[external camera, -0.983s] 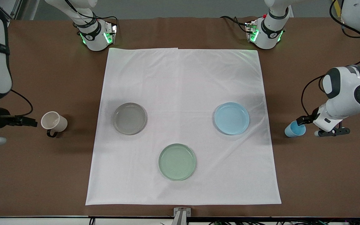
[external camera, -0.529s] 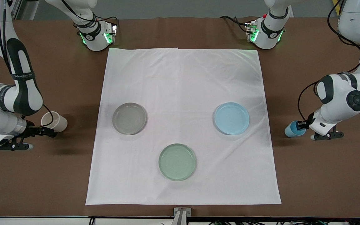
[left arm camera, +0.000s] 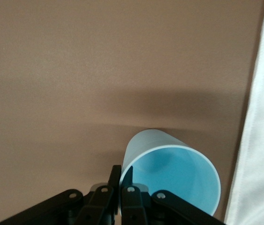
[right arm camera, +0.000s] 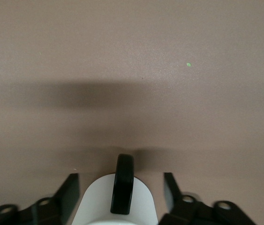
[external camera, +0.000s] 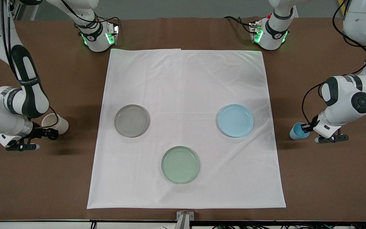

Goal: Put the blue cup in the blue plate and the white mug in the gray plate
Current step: 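Carry the blue cup onto the blue plate while the right gripper lifts the mug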

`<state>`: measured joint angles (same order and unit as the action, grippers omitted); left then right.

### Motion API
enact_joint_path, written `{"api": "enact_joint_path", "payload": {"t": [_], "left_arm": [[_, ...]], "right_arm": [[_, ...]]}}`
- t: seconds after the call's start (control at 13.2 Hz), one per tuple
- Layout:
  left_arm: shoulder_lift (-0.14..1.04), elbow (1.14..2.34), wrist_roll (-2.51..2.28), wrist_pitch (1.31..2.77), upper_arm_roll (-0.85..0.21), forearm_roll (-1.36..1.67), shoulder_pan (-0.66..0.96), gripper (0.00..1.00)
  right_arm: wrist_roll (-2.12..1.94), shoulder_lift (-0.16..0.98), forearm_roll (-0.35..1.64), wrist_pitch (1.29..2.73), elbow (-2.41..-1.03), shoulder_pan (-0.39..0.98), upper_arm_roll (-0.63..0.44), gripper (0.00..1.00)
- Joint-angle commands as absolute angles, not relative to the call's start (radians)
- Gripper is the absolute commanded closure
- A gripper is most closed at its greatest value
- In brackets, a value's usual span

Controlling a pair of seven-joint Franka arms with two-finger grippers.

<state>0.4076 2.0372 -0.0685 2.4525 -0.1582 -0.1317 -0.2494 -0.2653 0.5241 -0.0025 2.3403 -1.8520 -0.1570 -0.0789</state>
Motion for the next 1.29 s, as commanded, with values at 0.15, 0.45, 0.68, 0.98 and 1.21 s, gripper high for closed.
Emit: {"api": "enact_joint_path", "payload": {"t": [0.15,0.45,0.68,0.98,1.21], "left_arm": [[0.282,1.979,-0.259,2.164,-0.314,-0.143,-0.247,1.0],[0.302,1.951,-0.538,2.117,-0.465,-0.143,-0.235,1.0],[0.333,1.937,-0.65,2.118,-0.471,-0.144,-0.151,1.0],[0.377,1.899,-0.77,2.12,-0.469,-0.146,-0.083,0.99],[0.394,1.875,-0.801,2.118,-0.469,-0.15,-0.084,0.28]], "right_arm": [[-0.285,0.517,0.0,2.352,-1.881,-0.176,-0.064,0.49],[-0.285,0.517,0.0,2.355,-1.875,-0.176,-0.064,0.63],[-0.288,0.517,0.002,2.362,-1.876,-0.176,-0.064,0.7],[-0.288,0.517,0.002,2.359,-1.876,-0.178,-0.063,0.89],[-0.287,0.497,0.002,2.317,-1.864,-0.167,-0.06,0.97]]}}
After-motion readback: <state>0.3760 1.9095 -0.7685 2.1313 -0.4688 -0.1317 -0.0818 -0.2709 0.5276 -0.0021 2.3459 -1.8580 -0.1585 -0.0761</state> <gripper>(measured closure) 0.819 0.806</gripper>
